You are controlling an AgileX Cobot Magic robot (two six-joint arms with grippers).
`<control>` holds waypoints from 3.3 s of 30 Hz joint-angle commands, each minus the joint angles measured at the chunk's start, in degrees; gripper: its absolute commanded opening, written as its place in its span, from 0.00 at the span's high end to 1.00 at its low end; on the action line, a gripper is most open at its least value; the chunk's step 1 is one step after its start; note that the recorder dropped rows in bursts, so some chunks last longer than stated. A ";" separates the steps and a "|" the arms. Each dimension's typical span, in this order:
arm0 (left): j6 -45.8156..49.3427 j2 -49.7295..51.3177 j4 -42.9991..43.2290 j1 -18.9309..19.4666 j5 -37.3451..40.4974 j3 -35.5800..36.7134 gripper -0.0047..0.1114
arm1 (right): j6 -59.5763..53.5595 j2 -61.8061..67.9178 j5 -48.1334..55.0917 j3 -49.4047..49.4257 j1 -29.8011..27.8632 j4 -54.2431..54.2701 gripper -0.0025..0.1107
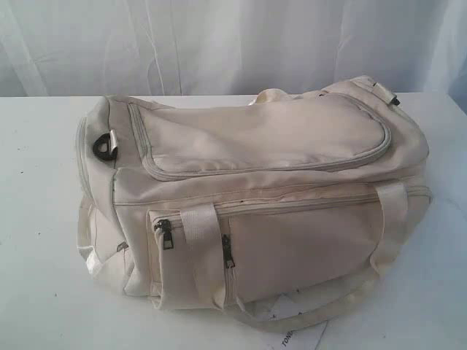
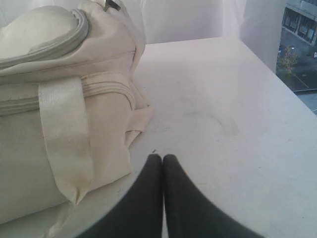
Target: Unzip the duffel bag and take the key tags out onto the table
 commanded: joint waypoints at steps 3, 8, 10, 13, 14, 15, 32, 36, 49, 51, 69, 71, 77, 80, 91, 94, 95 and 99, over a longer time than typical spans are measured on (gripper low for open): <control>-0.02 -0.26 -0.35 0.18 -0.07 0.17 0.96 | 0.14 -0.31 -0.37 0.26 -0.19 -0.43 0.98; 0.22 -0.26 -0.35 0.18 -0.07 0.17 0.96 | 0.14 -0.31 -0.37 0.26 -0.19 -0.43 0.98; 2.29 -0.26 1.36 0.18 -0.19 0.17 0.96 | 0.14 -0.31 -0.37 0.26 -0.19 -0.43 0.98; 5.33 -0.26 2.52 0.18 -0.19 0.17 0.96 | 0.14 -0.31 -0.37 0.26 -0.19 -0.43 0.98; 6.35 -0.26 3.03 0.18 -0.30 0.17 0.96 | 0.14 -0.31 -0.37 0.26 -0.19 -0.43 0.98; 8.24 -0.26 3.58 0.18 -0.58 0.17 0.96 | 0.14 -0.31 -0.37 0.26 -0.19 -0.43 0.98; -37.11 -0.26 1.28 0.18 -45.44 0.17 0.96 | -1.81 -0.31 -0.02 0.26 -0.19 -1.70 0.98; -38.65 -0.26 1.28 0.18 -48.52 0.17 0.96 | -1.70 -0.31 -1.51 0.26 -0.19 -1.70 0.98; -55.62 0.95 32.29 0.18 -47.59 -3.02 0.96 | -1.70 -0.31 -26.30 0.26 -0.19 -1.70 0.98; -58.38 3.30 38.28 0.18 -46.88 -5.10 0.96 | -0.35 -0.31 -29.70 0.26 -0.19 -1.70 0.98; -73.35 38.45 61.77 0.18 -63.73 -26.42 0.47 | 8.70 13.03 -19.33 -16.00 -0.09 -3.01 0.98; -76.78 42.13 66.10 0.18 -63.88 -28.07 0.47 | 7.89 18.96 -19.33 -19.65 0.03 -3.01 0.98; -84.61 51.53 73.68 0.18 -63.98 -28.94 0.47 | 8.00 37.80 -17.66 -27.35 2.80 -3.01 0.98; -92.31 54.85 75.92 0.18 -64.20 -28.94 0.47 | 9.96 46.13 -13.60 -31.12 4.80 -2.40 0.98; -102.25 63.29 83.48 0.18 -69.01 -28.94 0.47 | 14.63 64.25 -16.79 -37.99 9.00 -0.60 0.98; -101.84 64.98 83.48 0.18 -69.99 -28.94 0.47 | 18.66 64.76 -19.18 -37.99 9.00 -0.50 0.98; -100.90 65.45 83.59 0.18 -69.99 -28.94 0.47 | 18.83 64.76 -19.84 -37.99 9.00 -0.50 0.98; -100.37 67.20 83.59 0.18 -70.48 -28.94 0.39 | 18.68 64.76 -21.67 -37.99 9.00 -0.50 0.98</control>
